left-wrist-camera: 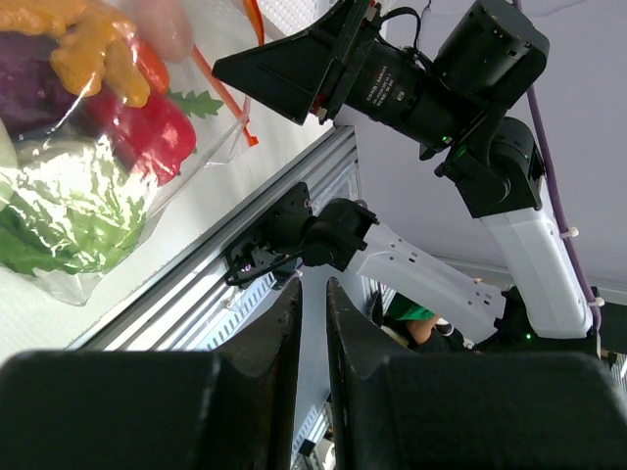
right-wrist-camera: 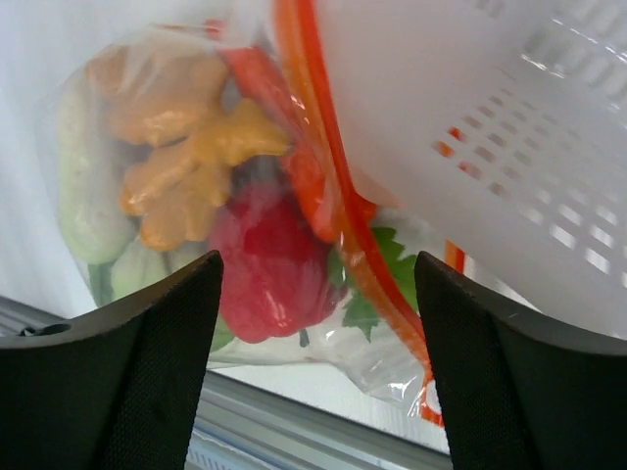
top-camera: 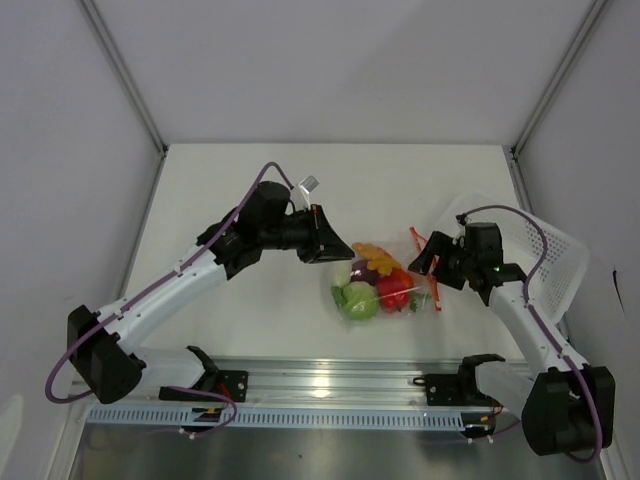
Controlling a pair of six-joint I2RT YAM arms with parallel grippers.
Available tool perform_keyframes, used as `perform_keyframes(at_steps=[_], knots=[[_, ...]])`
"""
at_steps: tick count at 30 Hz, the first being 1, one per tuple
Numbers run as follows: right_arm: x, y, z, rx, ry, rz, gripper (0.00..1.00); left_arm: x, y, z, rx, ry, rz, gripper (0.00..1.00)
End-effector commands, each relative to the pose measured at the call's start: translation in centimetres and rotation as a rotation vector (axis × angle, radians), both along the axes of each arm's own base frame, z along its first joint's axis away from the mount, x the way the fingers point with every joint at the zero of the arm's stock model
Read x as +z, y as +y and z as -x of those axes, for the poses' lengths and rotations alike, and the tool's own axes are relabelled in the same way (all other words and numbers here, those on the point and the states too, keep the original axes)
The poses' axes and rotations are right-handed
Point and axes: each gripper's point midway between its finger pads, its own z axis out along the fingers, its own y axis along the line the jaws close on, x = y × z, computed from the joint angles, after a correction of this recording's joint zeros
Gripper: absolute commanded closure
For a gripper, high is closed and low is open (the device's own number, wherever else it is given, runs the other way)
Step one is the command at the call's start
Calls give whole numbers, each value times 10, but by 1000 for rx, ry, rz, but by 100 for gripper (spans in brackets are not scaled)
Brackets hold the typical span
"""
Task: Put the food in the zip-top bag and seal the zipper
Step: Pick up the zipper food storage bag at the center of the board.
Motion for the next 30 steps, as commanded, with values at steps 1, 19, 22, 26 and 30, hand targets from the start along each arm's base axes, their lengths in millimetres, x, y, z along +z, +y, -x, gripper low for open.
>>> perform_keyframes(at_steps=[1, 19, 22, 26, 30], knots=[[20, 22, -13, 113, -116, -46, 23, 14, -2, 3, -25, -46, 39, 82], [42, 56, -22, 255, -163, -67, 100, 1, -1, -1, -22, -36, 6, 82], [61, 64, -24, 280, -193, -15, 100, -1, 1, -3, -14, -36, -3, 82], [95, 81, -23, 336, -244, 14, 100, -5, 3, -8, -4, -39, -22, 82], [123, 104, -18, 430, -299, 47, 100, -3, 7, -20, -2, -48, -49, 81]])
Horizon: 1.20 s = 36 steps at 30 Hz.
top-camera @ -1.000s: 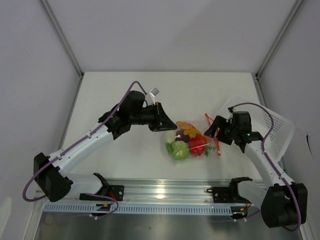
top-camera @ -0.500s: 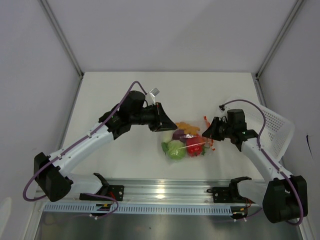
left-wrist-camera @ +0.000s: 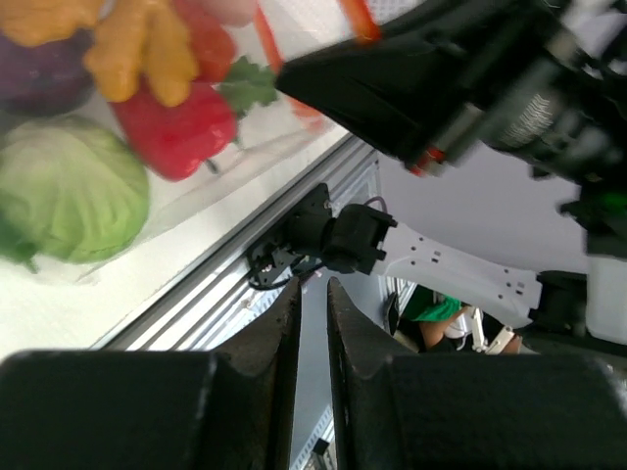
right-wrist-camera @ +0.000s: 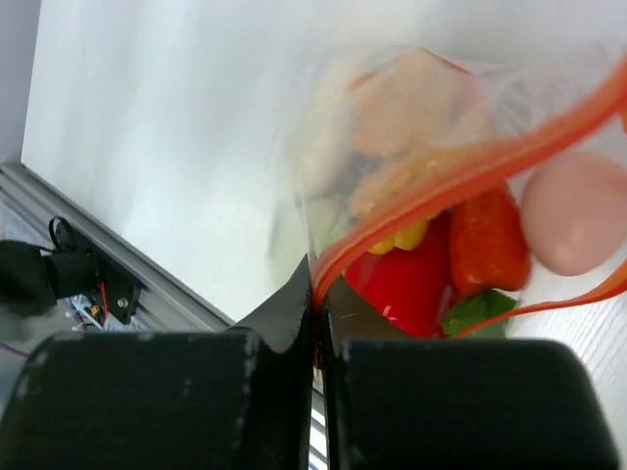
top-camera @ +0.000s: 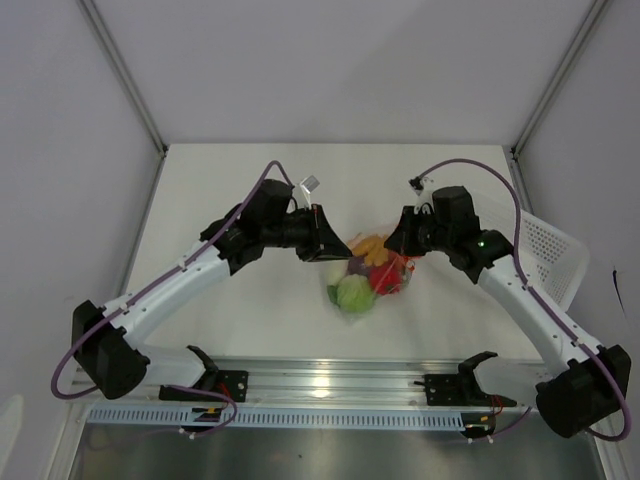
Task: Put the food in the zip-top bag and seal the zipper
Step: Pick up the zipper food storage bag at the center of the board.
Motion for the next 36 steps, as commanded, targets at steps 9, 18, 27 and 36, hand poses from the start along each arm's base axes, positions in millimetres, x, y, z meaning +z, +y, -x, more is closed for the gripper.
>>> perform_keyframes(at_steps=[9, 18, 27, 36], knots=[[24, 51, 12, 215, -136, 221, 100, 21, 17, -47, -13, -12, -110, 65], [12, 91, 35, 276, -158, 330, 100, 5, 34, -53, 25, 14, -162, 62], [22, 114, 60, 347, -228, 329, 100, 0, 28, -57, -47, 15, -190, 51], [26, 124, 58, 362, -252, 328, 100, -23, 20, -54, -115, 19, -254, 44]])
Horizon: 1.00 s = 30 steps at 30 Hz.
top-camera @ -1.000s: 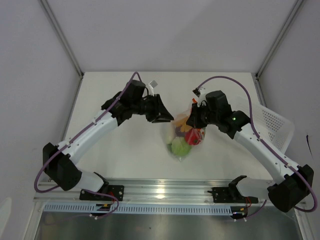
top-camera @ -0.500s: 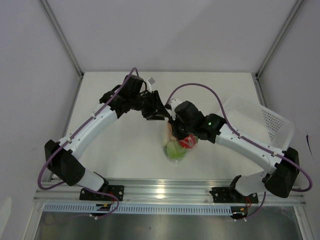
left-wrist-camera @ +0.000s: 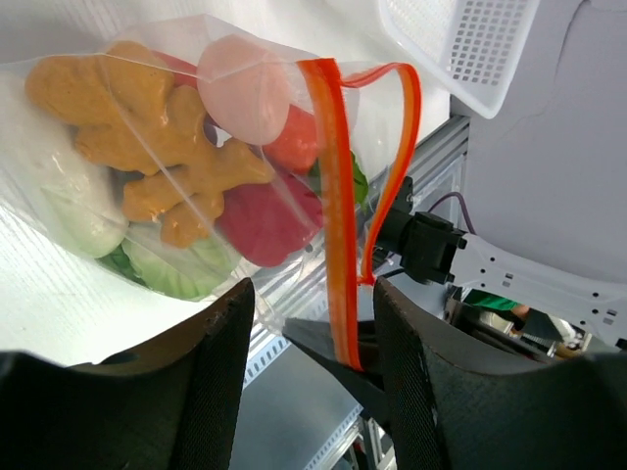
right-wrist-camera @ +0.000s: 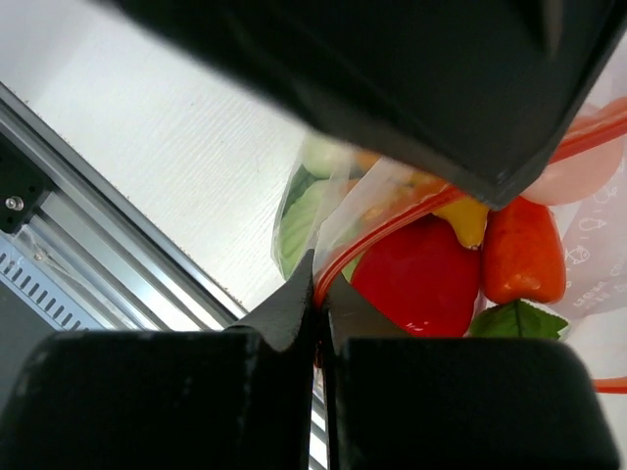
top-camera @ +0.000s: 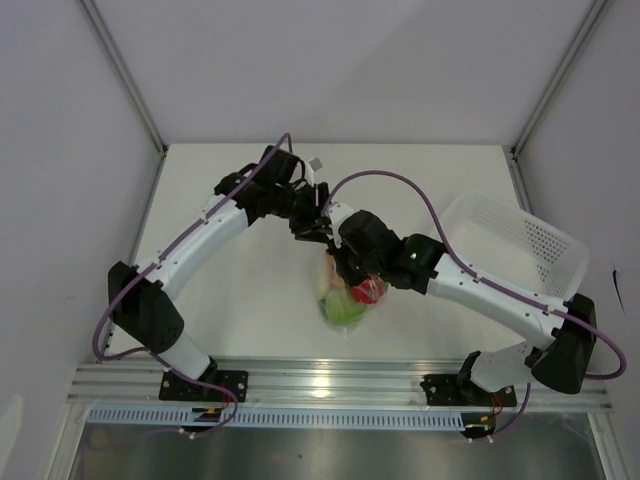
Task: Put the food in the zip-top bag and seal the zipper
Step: Pick up the zipper food storage bag at the center of the board, then zip the zipper food storage bag at the center of the board.
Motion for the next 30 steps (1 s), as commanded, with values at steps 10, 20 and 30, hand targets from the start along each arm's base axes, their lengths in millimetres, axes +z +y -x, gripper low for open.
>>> perform_keyframes(at_steps=[10, 20, 30], knots=[[27, 19, -7, 17, -72, -39, 100, -17, -29, 15, -139, -27, -74, 53], [28, 11, -5, -11, -79, -21, 97, -19, -33, 9, -119, -27, -68, 99], [32, -26, -10, -176, -105, -16, 1, -1, -9, 6, 64, -44, -59, 100]])
